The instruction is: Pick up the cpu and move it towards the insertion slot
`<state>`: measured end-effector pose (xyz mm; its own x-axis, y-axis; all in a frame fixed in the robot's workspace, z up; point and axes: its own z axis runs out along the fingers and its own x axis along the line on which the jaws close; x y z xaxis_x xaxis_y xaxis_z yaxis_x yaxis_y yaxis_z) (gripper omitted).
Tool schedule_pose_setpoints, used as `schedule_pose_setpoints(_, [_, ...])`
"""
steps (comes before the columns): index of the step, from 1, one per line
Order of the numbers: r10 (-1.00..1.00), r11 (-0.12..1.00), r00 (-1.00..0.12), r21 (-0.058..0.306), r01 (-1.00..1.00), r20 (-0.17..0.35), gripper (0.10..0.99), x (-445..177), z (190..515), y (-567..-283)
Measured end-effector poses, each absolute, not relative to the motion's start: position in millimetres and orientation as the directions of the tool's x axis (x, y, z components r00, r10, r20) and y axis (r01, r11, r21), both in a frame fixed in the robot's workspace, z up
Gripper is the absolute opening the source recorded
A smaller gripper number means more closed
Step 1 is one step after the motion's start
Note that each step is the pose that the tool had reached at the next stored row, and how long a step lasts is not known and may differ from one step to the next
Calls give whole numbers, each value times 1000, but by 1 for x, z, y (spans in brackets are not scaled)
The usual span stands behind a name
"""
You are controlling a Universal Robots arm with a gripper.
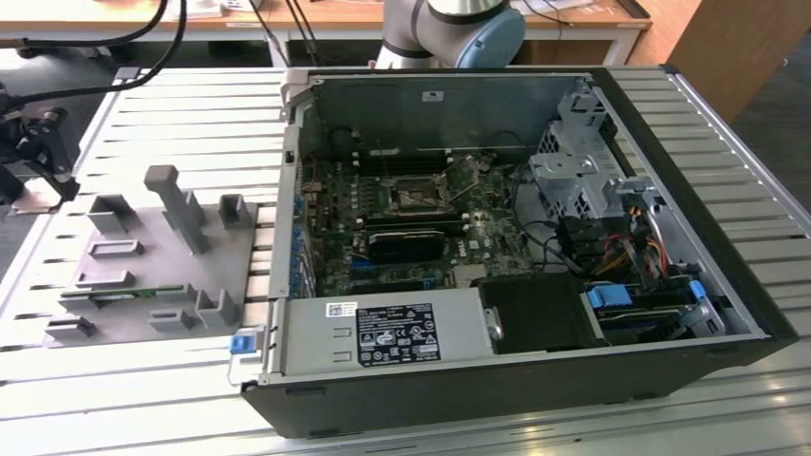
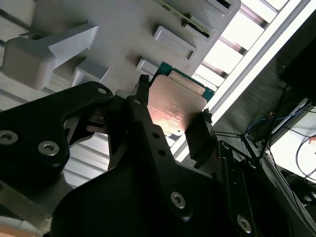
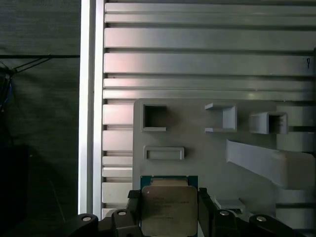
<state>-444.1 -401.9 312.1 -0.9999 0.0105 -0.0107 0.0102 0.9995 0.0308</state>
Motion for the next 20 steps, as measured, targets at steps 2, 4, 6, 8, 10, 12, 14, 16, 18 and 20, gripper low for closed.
schedule_pose_setpoints(2, [10,999,-1000,31,10,-11,541,-444,316,-402])
schedule_pose_setpoints(4, [11,999,-1000,31,10,-11,541,-444,321,-402])
schedule_pose_setpoints(6, [10,999,-1000,31,10,-11,541,-444,325,-402])
schedule_pose_setpoints(8, [11,999,-1000,31,10,-11,541,-444,330,-402])
schedule_pose_setpoints(10, [10,999,-1000,31,10,-11,541,-444,334,-402])
schedule_pose_setpoints(12, [11,999,-1000,31,10,-11,541,-444,338,-402])
schedule_pose_setpoints(14, [11,999,-1000,31,10,-11,541,-444,342,-402])
schedule_pose_setpoints(16, [10,999,-1000,31,10,-11,541,-444,346,-402])
schedule_pose_setpoints(18, [10,999,-1000,31,10,-11,541,-444,350,-402])
schedule_pose_setpoints(20, [10,999,-1000,31,10,-11,541,-444,354,-402])
